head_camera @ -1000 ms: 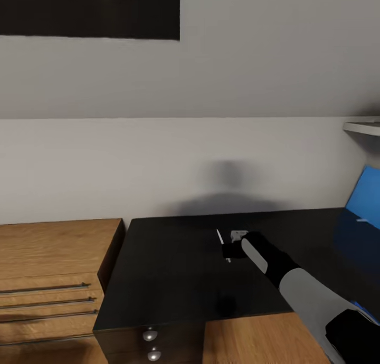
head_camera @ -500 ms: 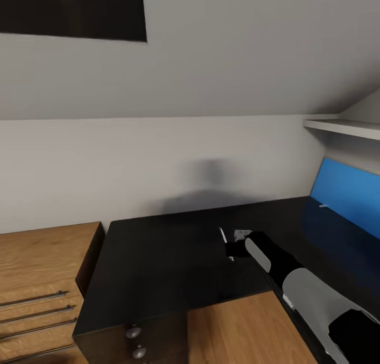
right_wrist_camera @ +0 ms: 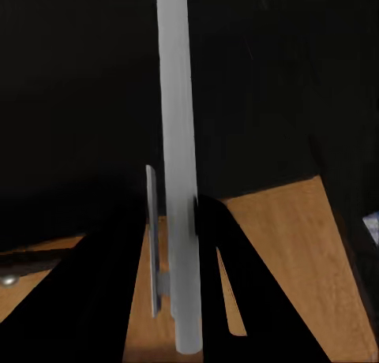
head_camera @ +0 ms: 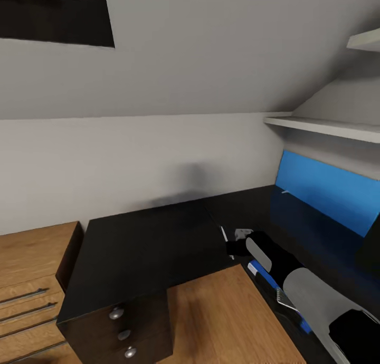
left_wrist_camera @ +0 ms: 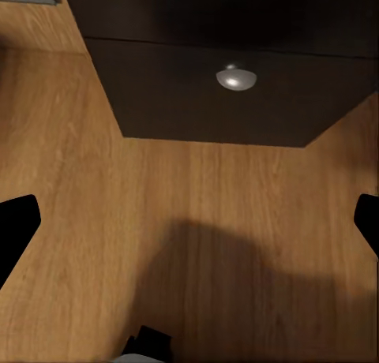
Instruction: In the bedroom, organize the workspace by keeping the computer under the desk, ensuring the monitor is on the desk, placing the keyboard on the desk next to the monitor, placing the mouse on the desk next to the keyboard, moving the folder from the swivel chair onto the desk next to the mouse, stacking the notebook on top of the folder with the pen on top of the notebook, and positioning the swivel chair next to the desk.
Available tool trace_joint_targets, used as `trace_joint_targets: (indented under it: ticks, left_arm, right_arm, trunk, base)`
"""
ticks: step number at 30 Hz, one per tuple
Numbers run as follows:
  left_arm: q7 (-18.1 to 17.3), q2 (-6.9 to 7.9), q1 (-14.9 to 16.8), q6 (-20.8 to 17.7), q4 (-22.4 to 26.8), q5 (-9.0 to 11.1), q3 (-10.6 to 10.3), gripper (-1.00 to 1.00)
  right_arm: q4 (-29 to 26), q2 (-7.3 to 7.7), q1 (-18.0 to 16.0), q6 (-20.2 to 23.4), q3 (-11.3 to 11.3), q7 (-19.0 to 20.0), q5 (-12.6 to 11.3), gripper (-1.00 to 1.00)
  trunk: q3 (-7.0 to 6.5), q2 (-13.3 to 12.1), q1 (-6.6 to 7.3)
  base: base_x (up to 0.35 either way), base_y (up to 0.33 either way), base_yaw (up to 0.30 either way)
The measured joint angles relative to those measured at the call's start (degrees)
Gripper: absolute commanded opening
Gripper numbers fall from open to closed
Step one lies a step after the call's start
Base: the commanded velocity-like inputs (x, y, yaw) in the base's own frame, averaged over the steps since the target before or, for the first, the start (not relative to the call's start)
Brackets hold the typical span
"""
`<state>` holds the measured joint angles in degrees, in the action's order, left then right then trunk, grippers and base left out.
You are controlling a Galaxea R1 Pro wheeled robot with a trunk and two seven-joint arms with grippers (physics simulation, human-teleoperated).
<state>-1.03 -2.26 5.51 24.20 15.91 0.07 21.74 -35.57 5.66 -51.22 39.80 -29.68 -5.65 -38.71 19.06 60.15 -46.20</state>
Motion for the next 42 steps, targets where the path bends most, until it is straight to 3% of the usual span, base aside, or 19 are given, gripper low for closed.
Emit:
trace_joint_targets:
  ticks: [6,18,31,42]
  left_arm:
    - [0.0,-0.11,0.0,0.0,0.0,0.0,0.0,1.0]
    - [0.0,-0.17,0.0,0.2,0.0,0.0,0.0,1.0]
    - [0.0,-0.16,0.0,0.2,0.0,0.0,0.0,1.0]
    - [0.1,-0.1,0.0,0.2,0.0,0.0,0.0,1.0]
  right_arm:
    - [-0.1,0.79,0.0,-0.2,0.1,0.0,0.0,-1.0]
    - [-0.2,3.8,0.0,-0.3,3.1,0.1,0.0,-1.0]
    - [-0.2,3.97,0.0,-0.3,3.1,0.2,0.0,-1.0]
    - [0.7,4.01,0.0,-0.3,3.0,1.7,-0.1,-1.0]
  trunk:
    - [0.0,0.0,0.0]
    - [0.0,0.0,0.01]
    - [0.0,0.0,0.01]
    - [0.0,0.0,0.0]
  base:
    - [-0.061,-0.006,-0.253]
    - [-0.008,0.0,-0.253]
    - [0.0,0.0,-0.244]
    - [0.0,0.0,-0.038]
